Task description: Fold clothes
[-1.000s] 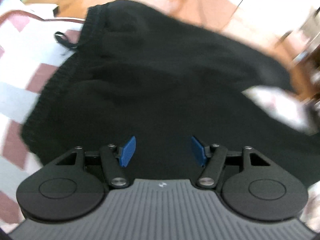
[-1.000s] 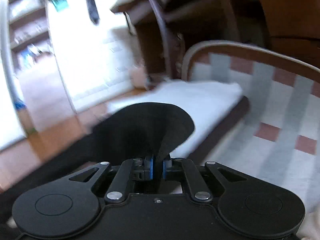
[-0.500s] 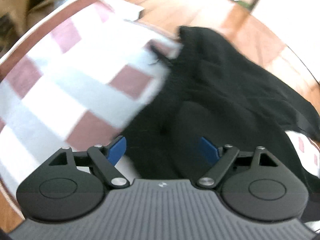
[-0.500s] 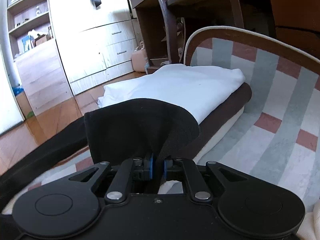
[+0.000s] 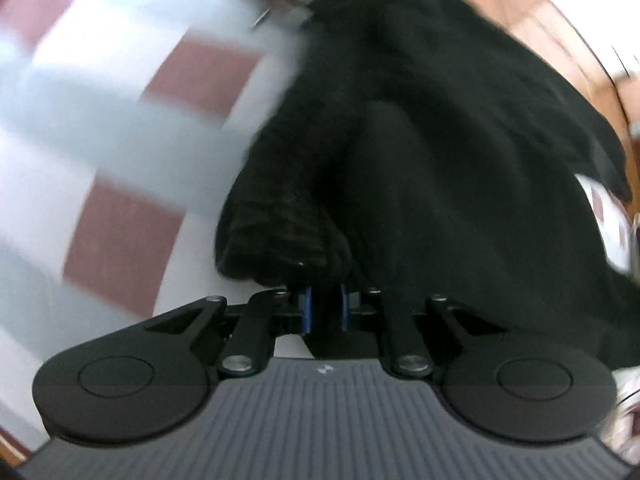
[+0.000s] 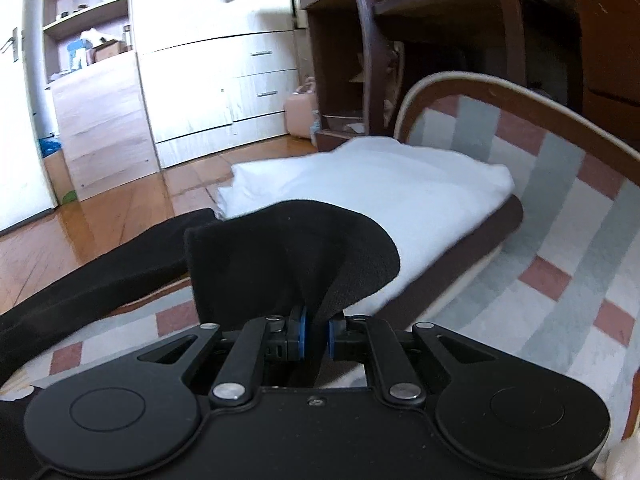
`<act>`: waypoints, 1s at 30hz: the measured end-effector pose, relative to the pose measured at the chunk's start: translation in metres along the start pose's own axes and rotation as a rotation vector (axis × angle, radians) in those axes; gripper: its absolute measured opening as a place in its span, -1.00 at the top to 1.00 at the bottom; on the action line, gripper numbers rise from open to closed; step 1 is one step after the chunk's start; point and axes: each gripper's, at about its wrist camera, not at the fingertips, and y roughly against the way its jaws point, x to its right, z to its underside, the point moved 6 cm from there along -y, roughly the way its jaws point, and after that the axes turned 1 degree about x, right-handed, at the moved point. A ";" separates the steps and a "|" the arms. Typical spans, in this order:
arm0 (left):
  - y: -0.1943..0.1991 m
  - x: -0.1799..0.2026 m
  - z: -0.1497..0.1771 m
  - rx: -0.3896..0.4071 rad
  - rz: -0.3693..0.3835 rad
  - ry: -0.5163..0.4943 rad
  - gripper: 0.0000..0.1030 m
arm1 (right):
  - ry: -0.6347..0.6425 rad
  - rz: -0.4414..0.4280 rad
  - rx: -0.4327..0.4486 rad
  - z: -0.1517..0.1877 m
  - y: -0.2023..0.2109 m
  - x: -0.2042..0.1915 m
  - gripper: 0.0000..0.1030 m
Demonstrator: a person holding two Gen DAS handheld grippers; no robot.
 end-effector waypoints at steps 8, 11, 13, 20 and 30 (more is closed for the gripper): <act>0.018 0.024 -0.011 0.144 0.181 0.114 0.32 | 0.049 -0.036 0.008 -0.018 0.005 -0.025 0.80; 0.005 0.021 -0.009 0.125 0.189 0.193 -0.35 | 0.035 -0.042 0.007 -0.016 0.006 -0.027 0.79; -0.001 0.021 -0.006 0.138 0.175 0.223 -0.45 | 0.029 -0.046 0.006 -0.015 0.006 -0.027 0.79; -0.018 0.030 0.002 0.145 -0.036 0.096 -0.71 | 0.042 -0.036 0.002 -0.013 0.005 -0.027 0.79; 0.056 0.066 -0.006 0.378 -0.202 -0.223 0.65 | 0.012 -0.083 -0.001 -0.049 0.003 -0.040 0.80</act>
